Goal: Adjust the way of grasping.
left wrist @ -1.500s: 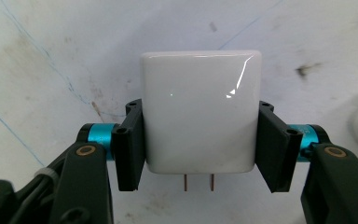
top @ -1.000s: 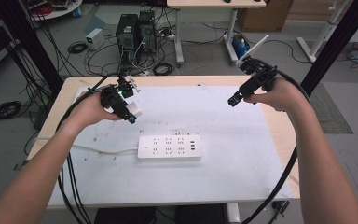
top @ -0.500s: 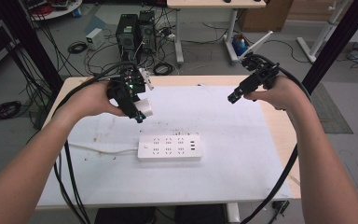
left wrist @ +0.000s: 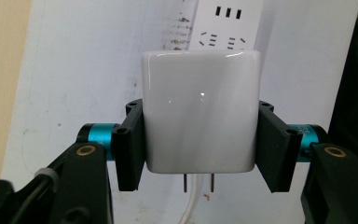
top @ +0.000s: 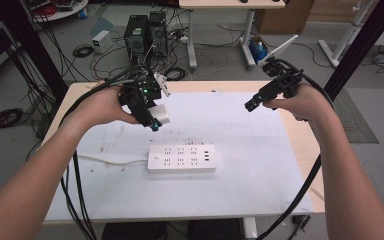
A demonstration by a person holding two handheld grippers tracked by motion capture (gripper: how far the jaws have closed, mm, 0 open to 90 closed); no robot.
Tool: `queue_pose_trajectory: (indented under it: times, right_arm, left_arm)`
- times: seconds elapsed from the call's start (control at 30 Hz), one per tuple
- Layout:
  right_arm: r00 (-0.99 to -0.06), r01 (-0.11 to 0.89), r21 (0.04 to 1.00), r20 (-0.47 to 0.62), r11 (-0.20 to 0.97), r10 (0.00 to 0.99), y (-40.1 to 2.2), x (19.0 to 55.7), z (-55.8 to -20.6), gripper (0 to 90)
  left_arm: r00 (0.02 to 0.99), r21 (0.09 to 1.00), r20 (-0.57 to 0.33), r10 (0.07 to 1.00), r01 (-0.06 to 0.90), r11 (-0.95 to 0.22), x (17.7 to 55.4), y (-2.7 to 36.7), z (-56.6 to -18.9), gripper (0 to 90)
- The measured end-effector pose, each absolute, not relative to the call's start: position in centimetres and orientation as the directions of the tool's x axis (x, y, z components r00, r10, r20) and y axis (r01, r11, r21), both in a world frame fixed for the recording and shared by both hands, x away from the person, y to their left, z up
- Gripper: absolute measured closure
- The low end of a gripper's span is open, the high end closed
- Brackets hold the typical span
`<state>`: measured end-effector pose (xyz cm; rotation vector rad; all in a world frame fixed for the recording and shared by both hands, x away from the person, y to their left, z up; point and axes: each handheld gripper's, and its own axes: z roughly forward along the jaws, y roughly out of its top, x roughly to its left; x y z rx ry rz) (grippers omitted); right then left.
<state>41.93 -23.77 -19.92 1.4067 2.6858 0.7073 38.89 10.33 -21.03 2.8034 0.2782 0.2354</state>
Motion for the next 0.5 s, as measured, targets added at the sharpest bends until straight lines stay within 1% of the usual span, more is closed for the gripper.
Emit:
queue_pose_trajectory:
  times: [0.13, 0.3, 0.4, 0.5]
  right_arm:
    - [-0.591, 0.772, 0.401, 0.17, 0.493, 0.788, -23.1, 41.7, -19.7, 19.2]
    - [-0.603, 0.765, 0.395, 0.161, 0.509, 0.781, -21.5, 41.4, -19.2, 19.2]
    - [-0.613, 0.759, 0.396, 0.169, 0.517, 0.772, -20.8, 41.3, -19.0, 19.2]
    - [-0.632, 0.746, 0.408, 0.183, 0.526, 0.753, -19.8, 41.0, -18.8, 19.2]
  left_arm:
    - [0.97, 0.329, 0.139, 0.199, 0.144, -0.933, 39.1, 9.7, -21.3, 42.4]
    - [0.971, 0.369, 0.154, 0.184, 0.116, -0.922, 39.3, 8.6, -21.3, 42.4]
    - [0.969, 0.393, 0.167, 0.181, 0.102, -0.914, 39.3, 8.1, -21.5, 42.4]
    - [0.972, 0.418, 0.163, 0.171, 0.09, -0.904, 39.5, 7.6, -21.6, 42.5]
